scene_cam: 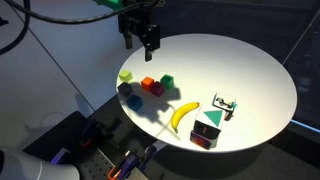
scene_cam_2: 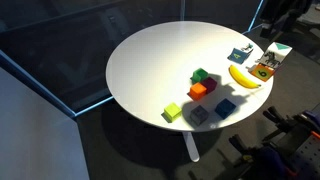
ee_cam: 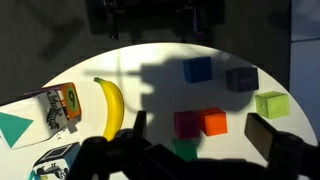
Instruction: Lift the green building block and put it between the pink and orange building block
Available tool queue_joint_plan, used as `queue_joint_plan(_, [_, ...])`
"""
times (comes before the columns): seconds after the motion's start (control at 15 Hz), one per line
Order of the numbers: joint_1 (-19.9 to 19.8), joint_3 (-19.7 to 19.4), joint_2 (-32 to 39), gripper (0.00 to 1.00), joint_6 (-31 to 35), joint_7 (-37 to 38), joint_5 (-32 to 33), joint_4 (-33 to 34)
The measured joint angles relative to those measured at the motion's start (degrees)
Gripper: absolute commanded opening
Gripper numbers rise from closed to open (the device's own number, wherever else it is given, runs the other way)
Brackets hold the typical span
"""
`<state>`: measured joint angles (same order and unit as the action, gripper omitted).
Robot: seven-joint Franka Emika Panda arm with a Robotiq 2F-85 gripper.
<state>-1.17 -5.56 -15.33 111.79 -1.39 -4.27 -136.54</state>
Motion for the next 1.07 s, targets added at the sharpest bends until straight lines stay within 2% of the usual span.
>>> queue_joint_plan(0.73, [-0.02,0.08,-0.02,1.0,0.0,0.02,0.0,0.11])
queue_joint_plan(1.07, [-0.01,1.83,1.73,1.0,2.04,1.02,0.52,0.24])
